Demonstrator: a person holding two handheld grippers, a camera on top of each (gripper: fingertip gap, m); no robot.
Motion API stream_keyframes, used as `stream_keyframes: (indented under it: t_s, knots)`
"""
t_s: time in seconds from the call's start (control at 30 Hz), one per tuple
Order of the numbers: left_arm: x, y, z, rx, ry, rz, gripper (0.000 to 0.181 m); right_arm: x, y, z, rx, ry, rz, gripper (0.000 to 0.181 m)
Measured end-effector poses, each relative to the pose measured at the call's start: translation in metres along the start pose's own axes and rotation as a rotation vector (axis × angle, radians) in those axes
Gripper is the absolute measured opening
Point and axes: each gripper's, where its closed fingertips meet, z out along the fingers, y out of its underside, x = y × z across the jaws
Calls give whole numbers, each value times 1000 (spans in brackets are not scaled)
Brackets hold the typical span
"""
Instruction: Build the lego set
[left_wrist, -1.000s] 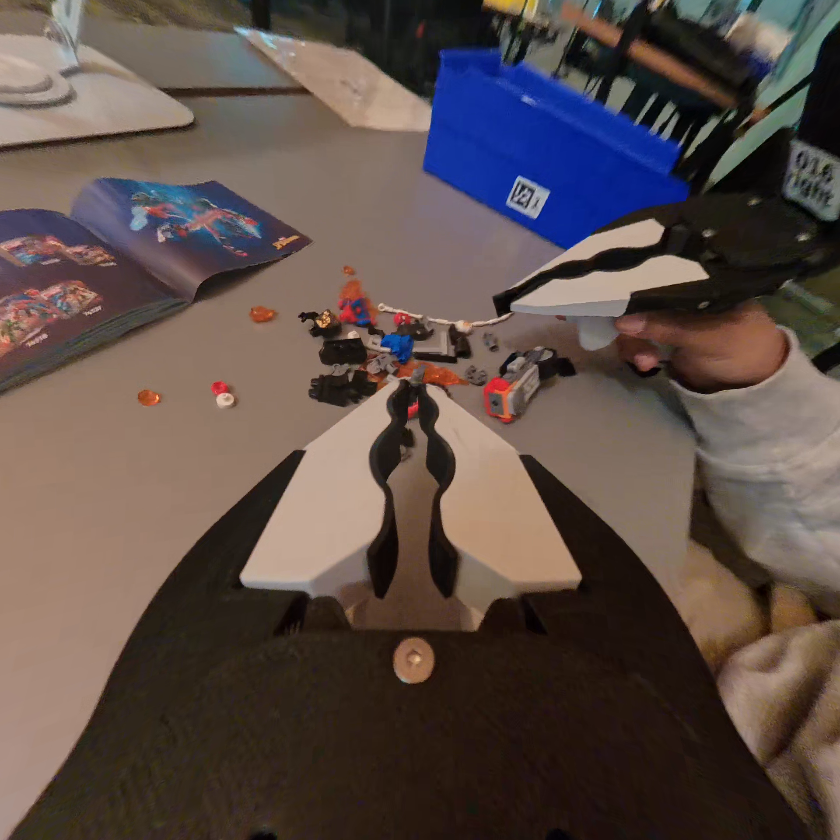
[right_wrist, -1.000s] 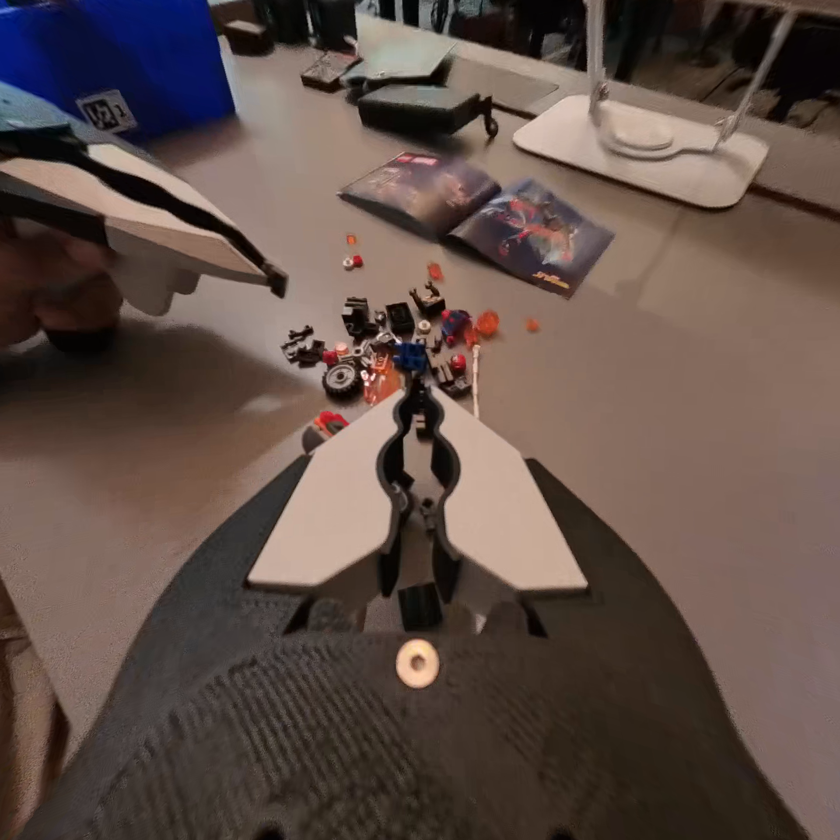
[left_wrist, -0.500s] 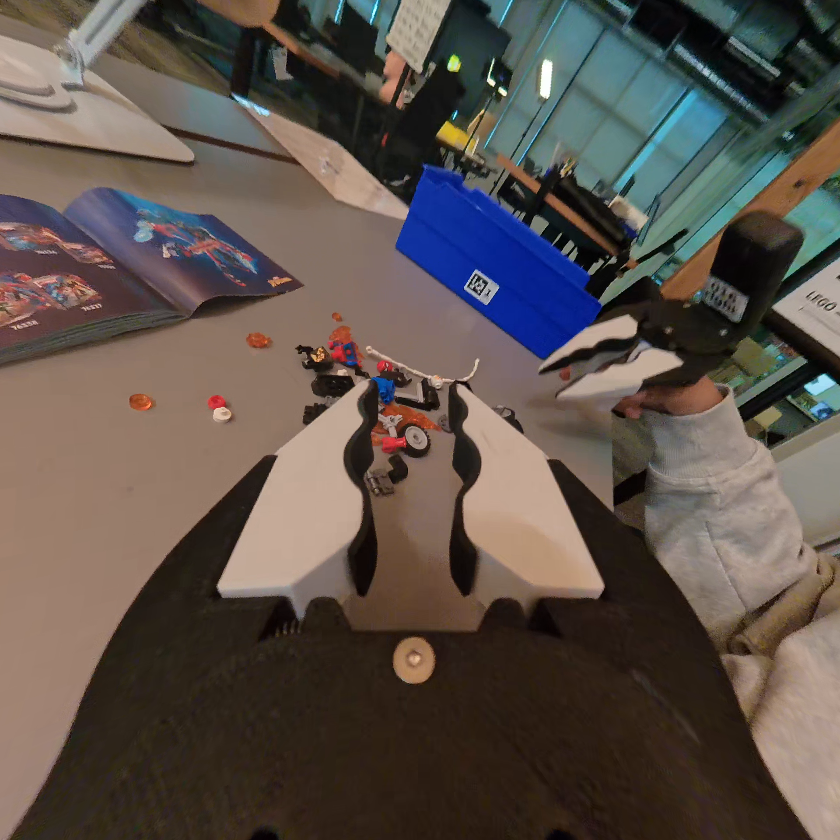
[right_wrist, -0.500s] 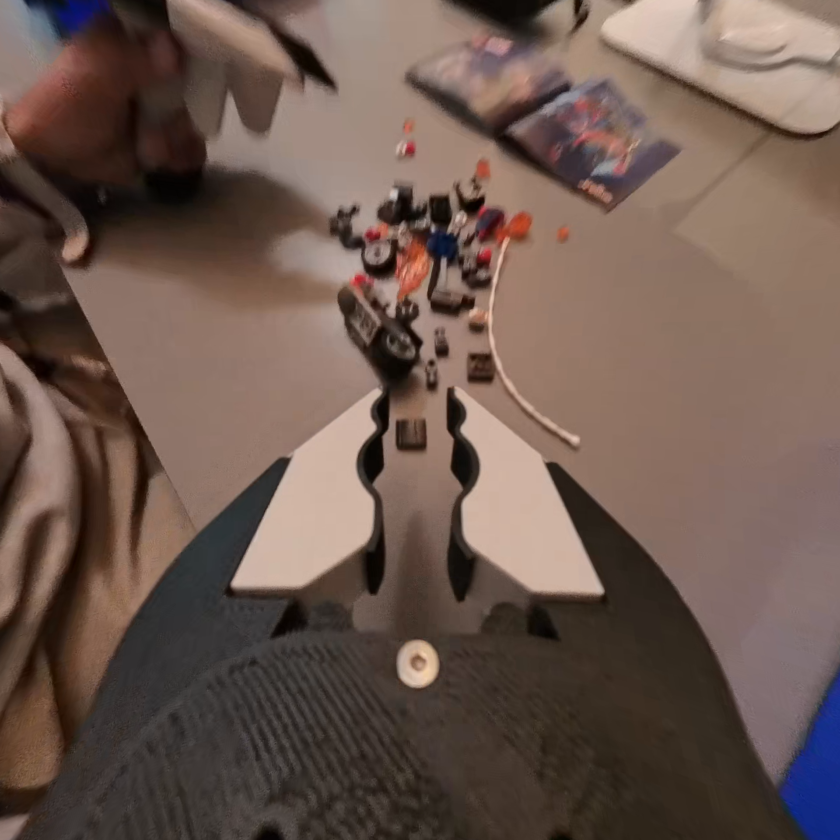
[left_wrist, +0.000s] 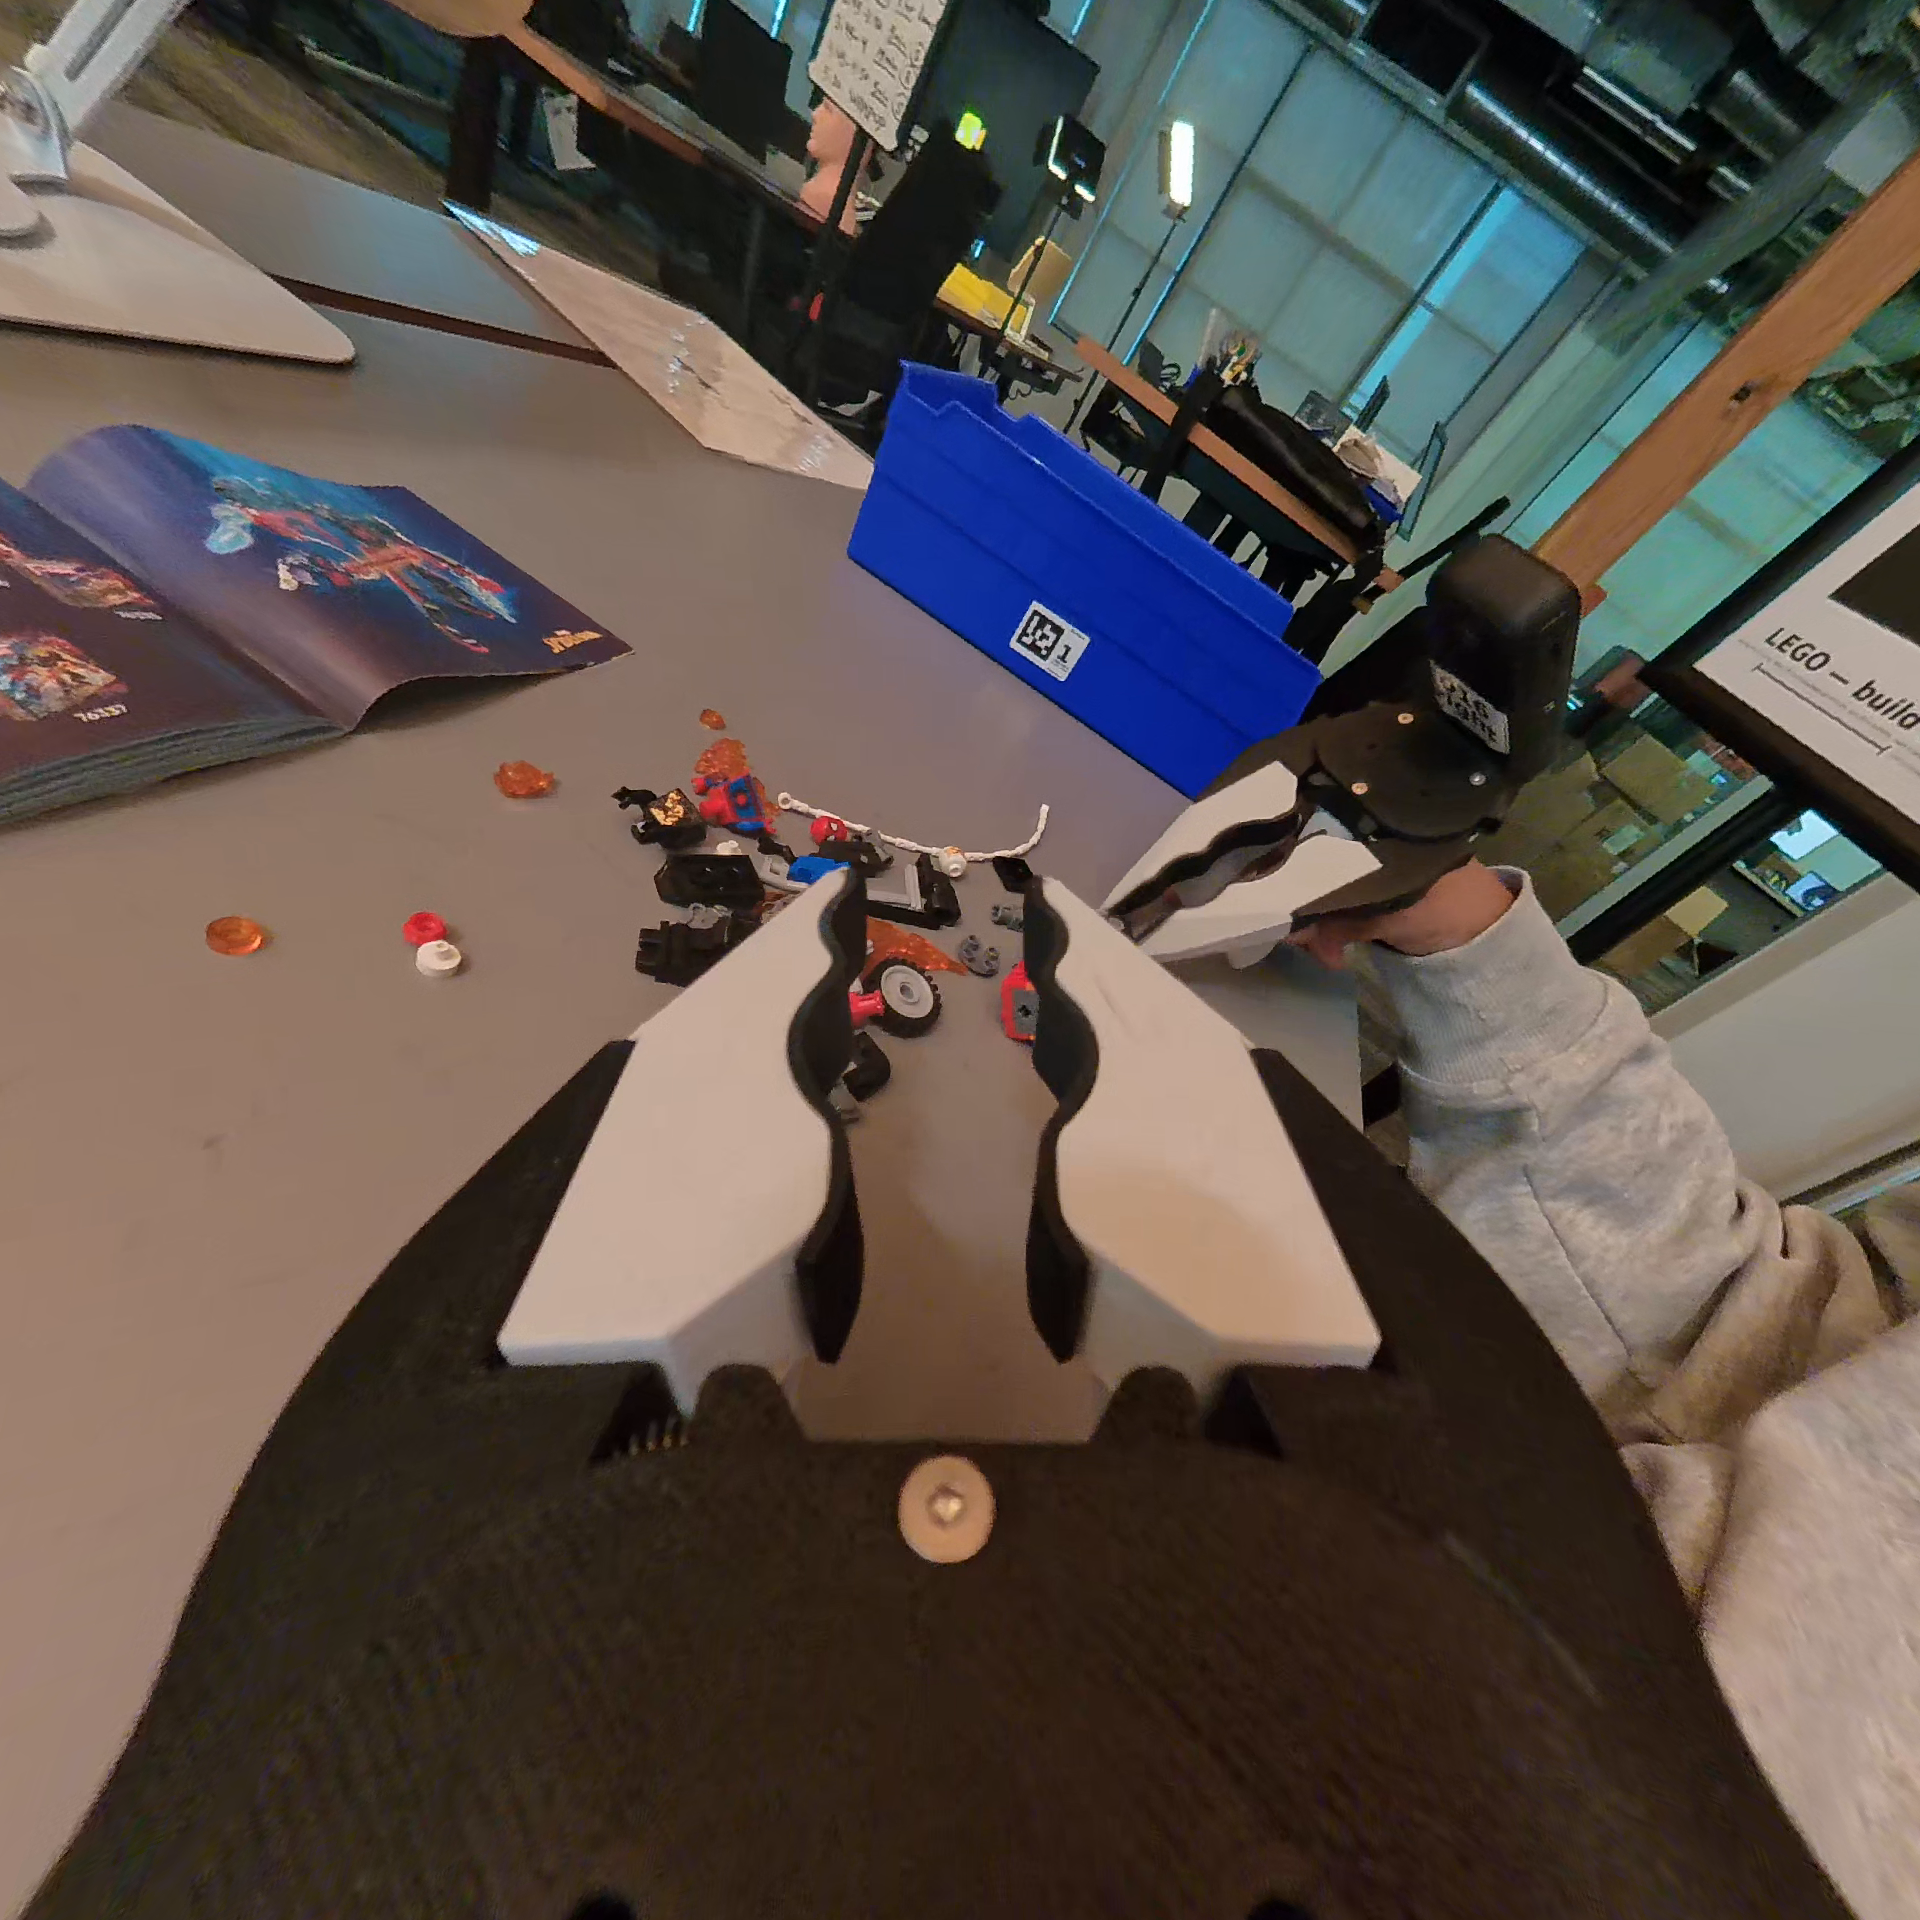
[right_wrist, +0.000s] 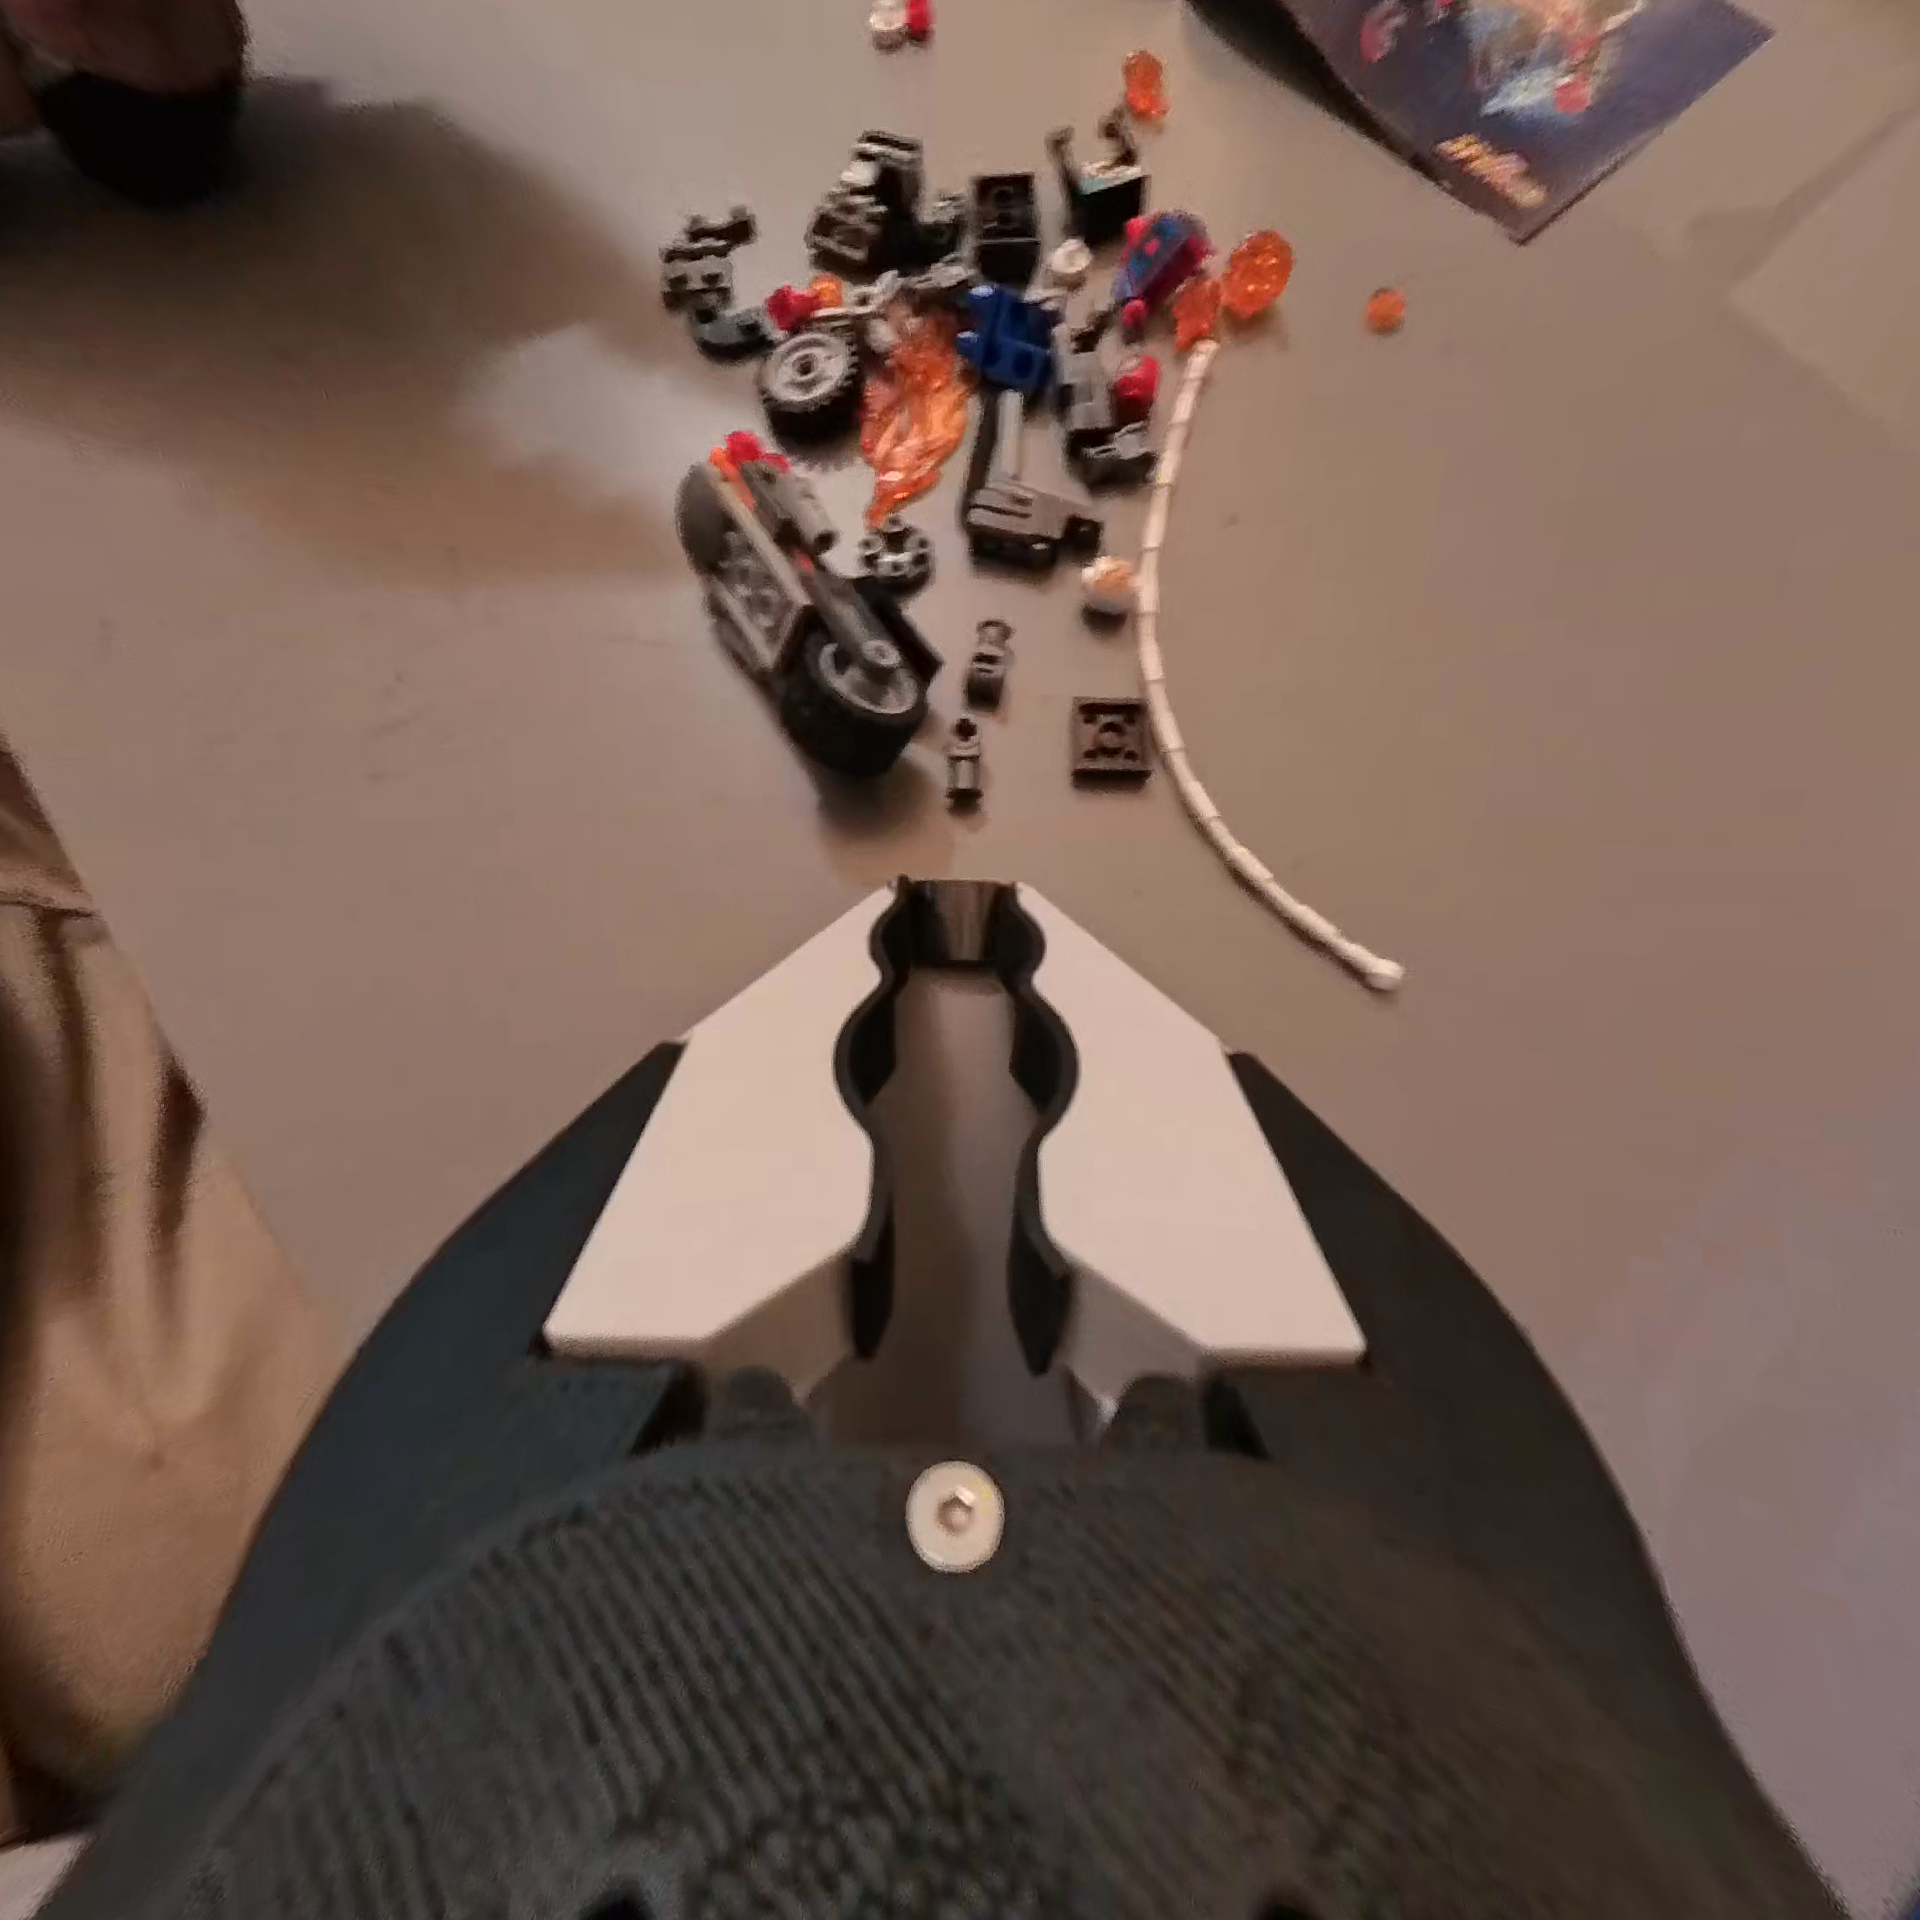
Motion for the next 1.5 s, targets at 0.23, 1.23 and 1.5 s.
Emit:
stream_keyframes:
  t_s: [0.23, 1.23, 1.5]
  knots:
    - [-1, -6, -2, 32, -24, 28, 28, 21, -66, -1, 304, 164, 60, 14]
    - [-91, -12, -32, -160, -316, 63, 60, 13, -105, -39, 746, 107, 83, 24]
    - [-63, -4, 19, -215, -231, 129, 53, -19, -105, -42, 759, -62, -49, 28]
